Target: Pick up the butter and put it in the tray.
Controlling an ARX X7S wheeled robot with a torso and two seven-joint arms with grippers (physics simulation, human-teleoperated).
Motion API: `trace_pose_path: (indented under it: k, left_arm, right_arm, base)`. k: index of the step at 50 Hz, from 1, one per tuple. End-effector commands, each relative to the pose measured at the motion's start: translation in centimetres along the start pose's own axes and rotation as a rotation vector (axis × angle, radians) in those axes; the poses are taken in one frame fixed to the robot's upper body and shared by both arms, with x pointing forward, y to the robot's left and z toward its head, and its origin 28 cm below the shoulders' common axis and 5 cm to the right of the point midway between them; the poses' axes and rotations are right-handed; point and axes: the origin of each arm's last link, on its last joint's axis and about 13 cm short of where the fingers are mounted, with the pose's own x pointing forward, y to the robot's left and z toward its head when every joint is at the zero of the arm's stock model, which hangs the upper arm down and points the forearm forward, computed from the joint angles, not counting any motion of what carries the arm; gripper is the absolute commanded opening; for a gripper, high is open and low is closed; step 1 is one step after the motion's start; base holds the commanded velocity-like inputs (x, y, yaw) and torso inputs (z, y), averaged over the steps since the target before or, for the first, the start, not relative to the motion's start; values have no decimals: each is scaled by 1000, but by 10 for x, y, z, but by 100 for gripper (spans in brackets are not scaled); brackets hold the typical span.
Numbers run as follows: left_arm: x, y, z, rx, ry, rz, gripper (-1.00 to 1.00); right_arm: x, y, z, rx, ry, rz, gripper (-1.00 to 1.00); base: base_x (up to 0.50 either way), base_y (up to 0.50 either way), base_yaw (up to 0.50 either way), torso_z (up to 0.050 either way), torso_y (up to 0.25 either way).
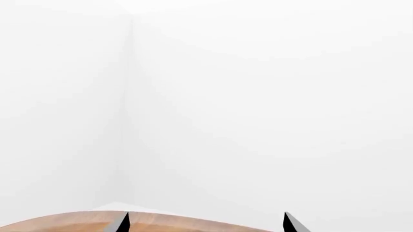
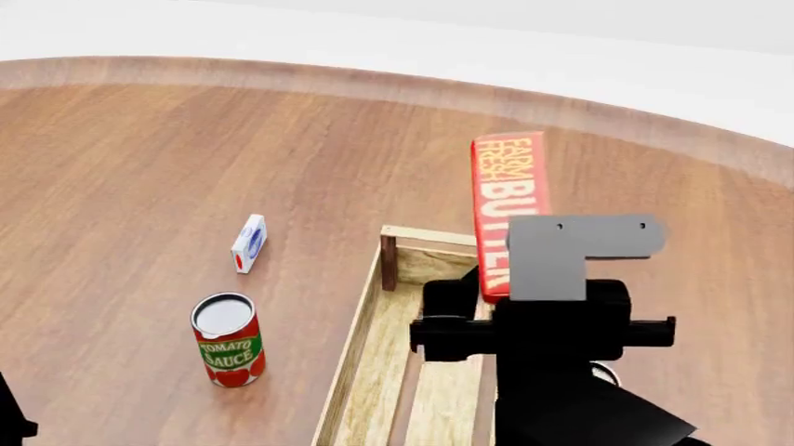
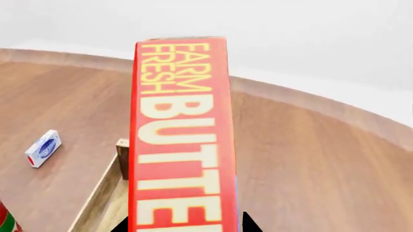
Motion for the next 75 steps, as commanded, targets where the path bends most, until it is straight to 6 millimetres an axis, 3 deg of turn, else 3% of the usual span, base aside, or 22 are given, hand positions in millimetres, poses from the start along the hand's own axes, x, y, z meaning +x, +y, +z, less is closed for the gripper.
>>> trace_pose_path:
  k: [1, 18, 39, 47, 75]
  left_arm:
    - [1, 0, 0, 0, 1, 2, 100]
    - [-1, -2, -2, 3, 5, -10, 100]
    - [-2, -2, 0, 0, 5, -11, 100]
    - [-1, -1, 0, -2, 3, -8, 100]
    - [-1, -1, -2, -5, 5, -8, 100]
  right_arm:
    - [11, 26, 4, 19, -3, -37, -100]
    - [14, 54, -5, 188, 82, -72, -100]
    - [24, 69, -8, 293, 94, -168, -100]
    - [31, 75, -34, 204, 195, -147, -100]
    - [43, 73, -67, 189, 276, -179, -100]
  base:
    - [0, 0, 0, 0, 0]
    - [0, 0, 0, 1, 1]
    - [0, 0, 0, 0, 2]
    - [0, 0, 0, 0, 1]
    - [0, 0, 0, 0, 1]
